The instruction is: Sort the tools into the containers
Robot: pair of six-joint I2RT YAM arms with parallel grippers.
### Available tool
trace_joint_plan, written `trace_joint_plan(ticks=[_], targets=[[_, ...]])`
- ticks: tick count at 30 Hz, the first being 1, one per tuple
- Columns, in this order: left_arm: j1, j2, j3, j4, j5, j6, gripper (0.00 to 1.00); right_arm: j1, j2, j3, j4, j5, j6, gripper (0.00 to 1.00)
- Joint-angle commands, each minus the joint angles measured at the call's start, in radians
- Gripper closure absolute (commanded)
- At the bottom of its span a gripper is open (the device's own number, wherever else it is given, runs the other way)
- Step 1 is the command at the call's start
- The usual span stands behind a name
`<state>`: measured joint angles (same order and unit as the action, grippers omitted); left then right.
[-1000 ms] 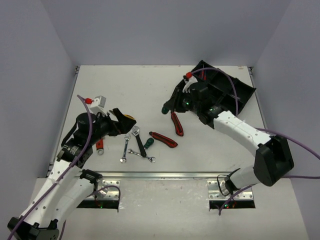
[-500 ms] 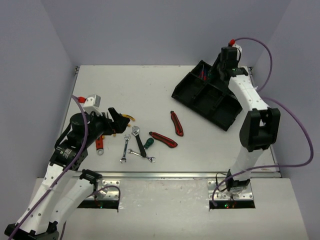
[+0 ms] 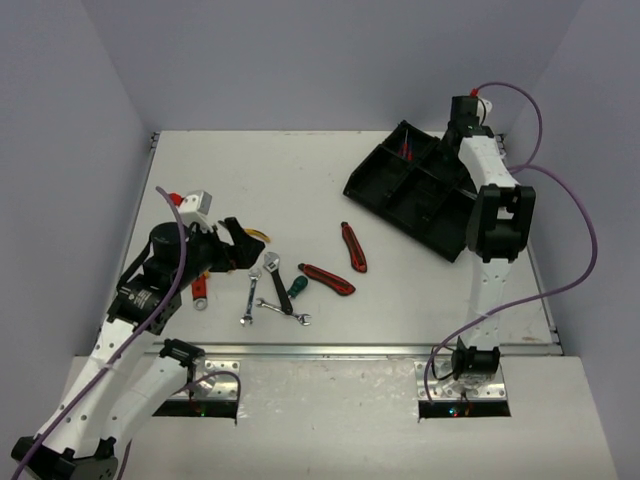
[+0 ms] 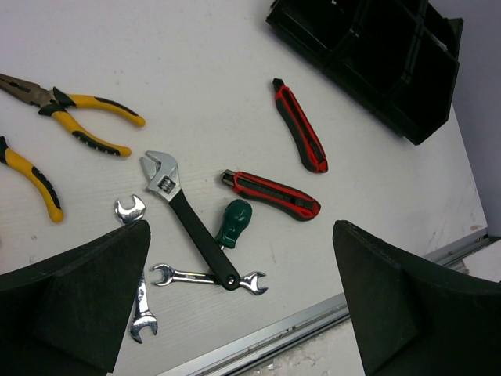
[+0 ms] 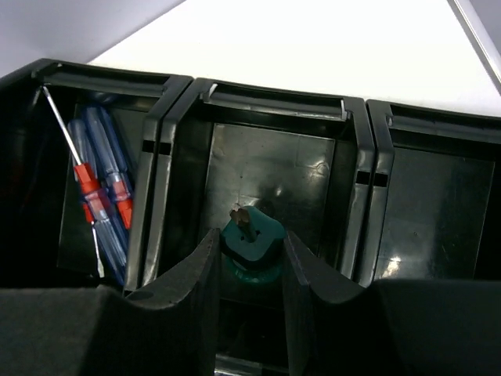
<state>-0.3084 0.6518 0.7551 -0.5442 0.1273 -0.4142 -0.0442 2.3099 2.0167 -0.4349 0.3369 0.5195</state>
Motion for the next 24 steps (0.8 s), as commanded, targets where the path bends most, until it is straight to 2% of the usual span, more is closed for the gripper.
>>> trace_joint_plan(ticks=[1, 4, 9, 13, 16, 18, 19, 20, 23, 24], targets=[[-0.005, 0.014, 0.010, 0.037, 0.021, 0.020, 0.00, 0.006, -0.069, 0.045, 0.018, 0.010, -0.010, 0.53], [-0.005, 0.021, 0.020, 0.032, 0.021, 0.023, 0.00, 0.006, -0.100, 0.038, -0.018, -0.004, 0.004, 0.37], [-0.005, 0.095, 0.049, 0.019, -0.004, -0.016, 0.00, 0.010, -0.229, -0.001, -0.092, -0.059, 0.055, 0.34], [-0.017, 0.219, 0.016, 0.068, -0.024, -0.057, 0.00, 0.042, -0.404, -0.092, -0.162, -0.226, 0.073, 0.33], [-0.063, 0.344, 0.032, 0.122, -0.033, -0.071, 0.00, 0.129, -0.535, -0.274, -0.153, -0.329, 0.021, 0.33], [-0.154, 0.487, 0.093, 0.125, -0.080, -0.066, 0.00, 0.184, -0.622, -0.397, -0.134, -0.379, -0.007, 0.13], [-0.182, 0.530, 0.114, 0.124, -0.105, -0.061, 0.00, 0.202, -0.655, -0.451, -0.121, -0.380, -0.015, 0.13], [-0.209, 0.604, 0.131, 0.121, -0.121, -0.055, 0.02, 0.235, -0.722, -0.555, -0.091, -0.430, -0.015, 0.01], [-0.309, 0.708, 0.188, 0.113, -0.186, -0.034, 0.09, 0.278, -0.853, -0.741, -0.015, -0.463, 0.016, 0.01], [-0.331, 0.747, 0.202, 0.112, -0.193, -0.020, 0.15, 0.286, -0.912, -0.832, 0.035, -0.485, 0.033, 0.01]])
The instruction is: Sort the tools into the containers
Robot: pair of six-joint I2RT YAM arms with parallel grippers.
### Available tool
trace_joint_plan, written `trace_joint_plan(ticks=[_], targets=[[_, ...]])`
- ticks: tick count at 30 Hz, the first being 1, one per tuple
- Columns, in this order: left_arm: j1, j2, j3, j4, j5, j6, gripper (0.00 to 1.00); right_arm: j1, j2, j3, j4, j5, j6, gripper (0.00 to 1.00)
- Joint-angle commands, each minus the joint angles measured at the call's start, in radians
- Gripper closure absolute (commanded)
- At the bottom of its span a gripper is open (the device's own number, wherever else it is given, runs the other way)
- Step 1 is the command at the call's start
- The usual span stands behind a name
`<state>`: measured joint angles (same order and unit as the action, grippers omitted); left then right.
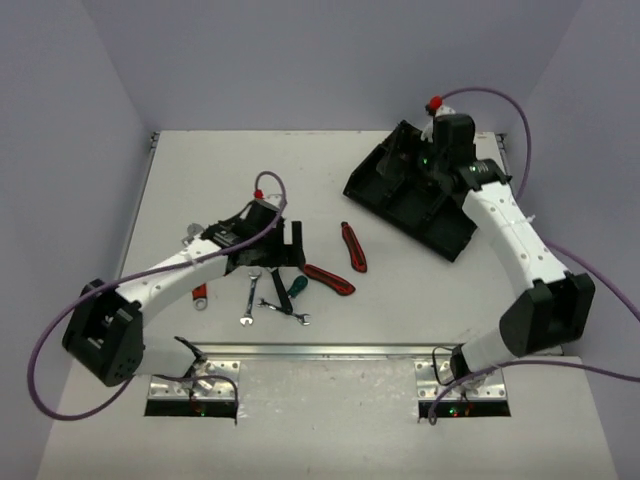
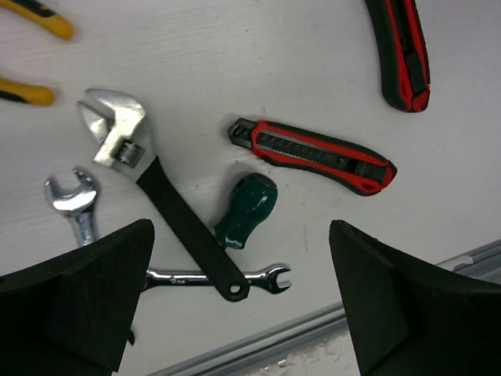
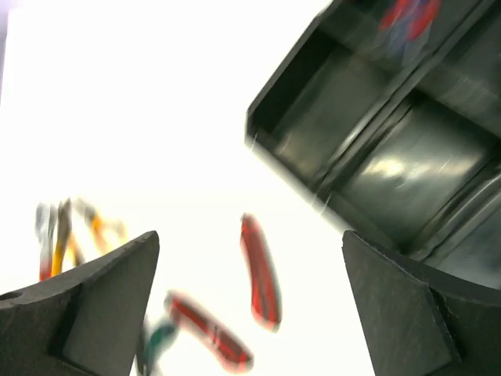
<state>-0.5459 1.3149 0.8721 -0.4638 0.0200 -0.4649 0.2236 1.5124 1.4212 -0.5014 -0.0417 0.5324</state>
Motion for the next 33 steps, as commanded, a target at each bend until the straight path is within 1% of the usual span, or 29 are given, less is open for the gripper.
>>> trace_joint_plan(ticks=[1, 3, 4, 5, 6, 9, 11, 15, 18, 20, 21, 22, 23, 24, 25, 27, 28, 30, 32, 33], targets=[[-0.116, 0.123, 0.099, 0.031, -0.092, 0.044, 0.20, 0.025, -0.174, -0.328, 0.151, -0.129, 0.037, 0.01], [-0.145, 0.203, 0.123, 0.024, -0.120, 0.059, 0.33, 0.026, -0.268, -0.407, 0.170, -0.145, 0.055, 0.01], [-0.152, 0.217, 0.130, 0.024, -0.142, 0.064, 0.39, 0.026, -0.311, -0.424, 0.170, -0.145, 0.057, 0.01], [-0.154, 0.234, 0.136, 0.024, -0.150, 0.065, 0.40, 0.026, -0.335, -0.441, 0.170, -0.144, 0.057, 0.01], [-0.154, 0.260, 0.141, 0.025, -0.163, 0.069, 0.44, 0.026, -0.373, -0.466, 0.164, -0.139, 0.055, 0.01], [-0.154, 0.320, 0.158, 0.014, -0.158, 0.083, 0.45, 0.026, -0.424, -0.505, 0.157, -0.144, 0.049, 0.01], [-0.161, 0.345, 0.165, 0.013, -0.146, 0.083, 0.51, 0.026, -0.454, -0.518, 0.158, -0.141, 0.047, 0.01], [-0.179, 0.381, 0.156, 0.010, -0.155, 0.071, 0.53, 0.026, -0.462, -0.518, 0.147, -0.139, 0.041, 0.01], [-0.193, 0.384, 0.150, 0.010, -0.155, 0.063, 0.60, 0.026, -0.454, -0.516, 0.154, -0.155, 0.045, 0.01], [-0.203, 0.392, 0.145, 0.010, -0.158, 0.061, 0.62, 0.026, -0.450, -0.519, 0.160, -0.162, 0.052, 0.01], [-0.204, 0.396, 0.145, 0.007, -0.159, 0.059, 0.62, 0.026, -0.448, -0.523, 0.165, -0.165, 0.054, 0.01], [-0.209, 0.401, 0.143, 0.004, -0.162, 0.057, 0.60, 0.026, -0.444, -0.526, 0.167, -0.167, 0.056, 0.01], [-0.214, 0.406, 0.139, 0.001, -0.167, 0.053, 0.55, 0.026, -0.439, -0.528, 0.168, -0.169, 0.056, 0.01], [-0.217, 0.410, 0.134, 0.001, -0.170, 0.052, 0.53, 0.026, -0.436, -0.529, 0.169, -0.173, 0.059, 0.01], [-0.219, 0.412, 0.130, 0.005, -0.170, 0.051, 0.57, 0.026, -0.436, -0.534, 0.172, -0.177, 0.063, 0.01], [-0.220, 0.415, 0.123, 0.010, -0.173, 0.048, 0.69, 0.026, -0.432, -0.539, 0.178, -0.183, 0.066, 0.01], [-0.221, 0.418, 0.122, 0.011, -0.177, 0.046, 0.73, 0.026, -0.431, -0.541, 0.180, -0.186, 0.068, 0.01], [-0.221, 0.422, 0.119, 0.011, -0.181, 0.043, 0.76, 0.026, -0.432, -0.544, 0.184, -0.189, 0.071, 0.01], [-0.223, 0.424, 0.119, 0.013, -0.180, 0.043, 0.82, 0.026, -0.433, -0.544, 0.184, -0.192, 0.072, 0.01], [-0.224, 0.423, 0.120, 0.014, -0.179, 0.043, 0.89, 0.026, -0.433, -0.544, 0.184, -0.193, 0.073, 0.01]])
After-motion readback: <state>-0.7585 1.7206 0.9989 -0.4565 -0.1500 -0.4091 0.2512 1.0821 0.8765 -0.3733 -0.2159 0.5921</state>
